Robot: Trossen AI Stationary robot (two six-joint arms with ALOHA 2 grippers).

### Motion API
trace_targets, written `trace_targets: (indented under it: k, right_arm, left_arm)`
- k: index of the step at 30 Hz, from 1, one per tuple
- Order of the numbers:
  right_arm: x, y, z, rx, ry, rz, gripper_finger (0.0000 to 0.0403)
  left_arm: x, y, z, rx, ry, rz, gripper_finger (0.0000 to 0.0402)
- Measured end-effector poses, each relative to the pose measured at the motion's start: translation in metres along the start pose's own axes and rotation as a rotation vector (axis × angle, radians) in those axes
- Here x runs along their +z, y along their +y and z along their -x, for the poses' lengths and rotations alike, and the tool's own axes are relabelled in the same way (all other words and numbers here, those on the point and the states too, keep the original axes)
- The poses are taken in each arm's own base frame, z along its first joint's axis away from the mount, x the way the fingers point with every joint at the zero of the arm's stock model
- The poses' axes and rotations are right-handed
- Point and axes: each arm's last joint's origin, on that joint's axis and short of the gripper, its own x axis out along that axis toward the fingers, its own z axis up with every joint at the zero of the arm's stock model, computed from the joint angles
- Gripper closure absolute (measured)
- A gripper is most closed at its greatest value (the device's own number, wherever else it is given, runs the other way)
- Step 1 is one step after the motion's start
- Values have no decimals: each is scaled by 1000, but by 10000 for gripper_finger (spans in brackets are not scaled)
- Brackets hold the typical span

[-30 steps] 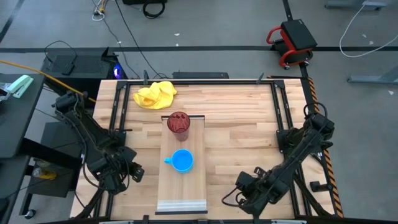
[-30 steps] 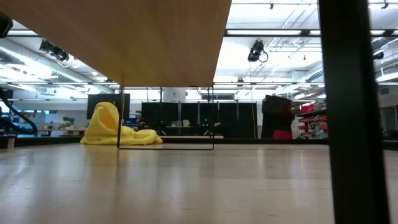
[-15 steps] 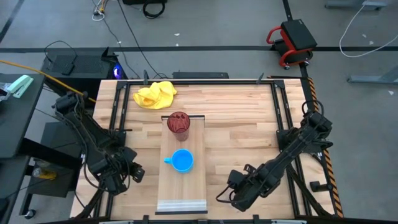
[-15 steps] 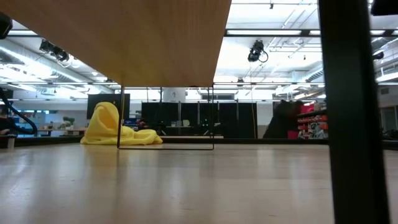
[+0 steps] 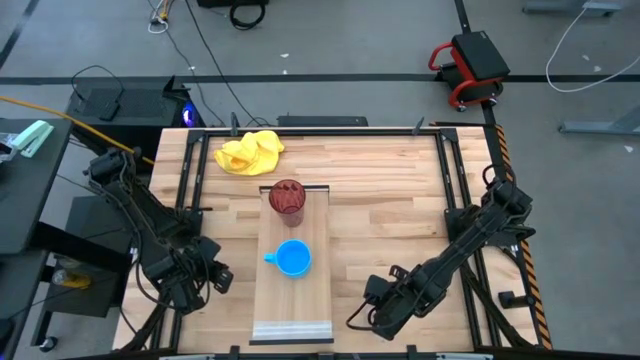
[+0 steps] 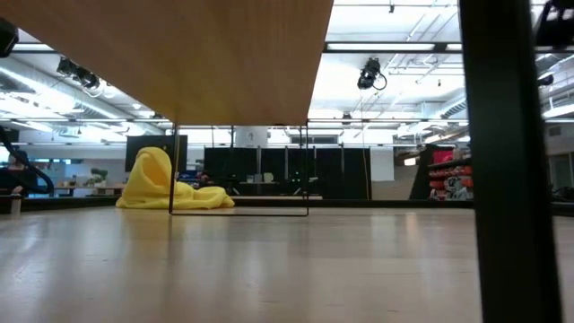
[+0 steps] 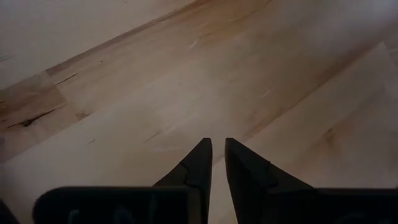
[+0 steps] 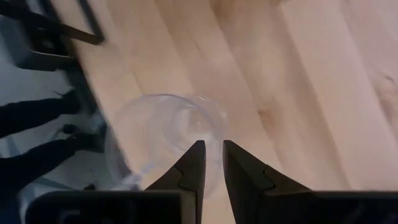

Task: Stack small to large cups/mugs on shelf
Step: Put the transparent mug on the shelf

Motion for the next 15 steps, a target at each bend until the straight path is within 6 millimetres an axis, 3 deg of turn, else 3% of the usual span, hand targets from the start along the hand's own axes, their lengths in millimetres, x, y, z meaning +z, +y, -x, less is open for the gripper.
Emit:
trace_targets:
  k: [15]
  right_arm:
    - [-2, -2, -7, -10, 20, 26, 341]
  left_arm:
    - [1, -1, -1, 0, -3, 7, 350]
